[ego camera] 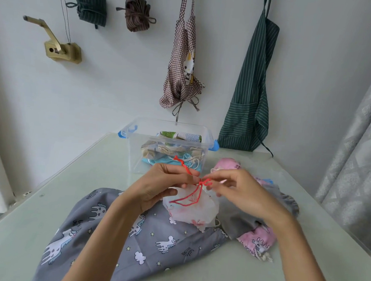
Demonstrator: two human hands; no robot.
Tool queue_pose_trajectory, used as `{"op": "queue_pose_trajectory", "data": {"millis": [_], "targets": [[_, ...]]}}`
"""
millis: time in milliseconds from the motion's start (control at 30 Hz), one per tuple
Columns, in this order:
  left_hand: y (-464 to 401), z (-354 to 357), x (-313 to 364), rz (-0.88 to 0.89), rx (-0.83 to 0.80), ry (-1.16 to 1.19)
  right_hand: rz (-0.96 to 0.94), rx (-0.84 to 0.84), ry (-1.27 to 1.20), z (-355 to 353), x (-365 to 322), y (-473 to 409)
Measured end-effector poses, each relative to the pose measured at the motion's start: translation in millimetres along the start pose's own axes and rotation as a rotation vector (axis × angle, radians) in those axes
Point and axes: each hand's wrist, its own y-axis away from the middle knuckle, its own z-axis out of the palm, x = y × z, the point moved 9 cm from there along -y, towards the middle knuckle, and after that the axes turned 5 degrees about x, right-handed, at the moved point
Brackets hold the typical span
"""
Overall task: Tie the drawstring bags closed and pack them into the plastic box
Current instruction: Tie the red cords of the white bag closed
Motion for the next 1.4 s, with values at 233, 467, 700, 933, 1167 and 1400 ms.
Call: {"op": "queue_pose_trajectory", "data": {"millis": [233, 467, 700, 933, 1167, 1400], "targets": [[-1, -1, 6, 0.071, 0.000, 0.010, -0.087, 0.036, -0.196, 11, -4, -8], [6, -10, 30, 0.305, 0.128, -0.162, -0.045, 0.191, -0.203, 7, 2, -8], [15, -17, 44, 0.514, 0.370, -0.284, -0.163, 0.313, -0.211, 7, -6, -6], [11, -8, 32, 0.513, 0.372, -0.236, -0.021, 0.284, -0.364, 10, 14, -9], [19, -21, 39, 0.610, 0.514, -0.312, -0.170, 0.314, -0.214, 9, -6, -10], [24, -17, 48, 0.705, 0.494, -0.317, 0.083, 0.153, -0.575, 20, 22, -13]]}}
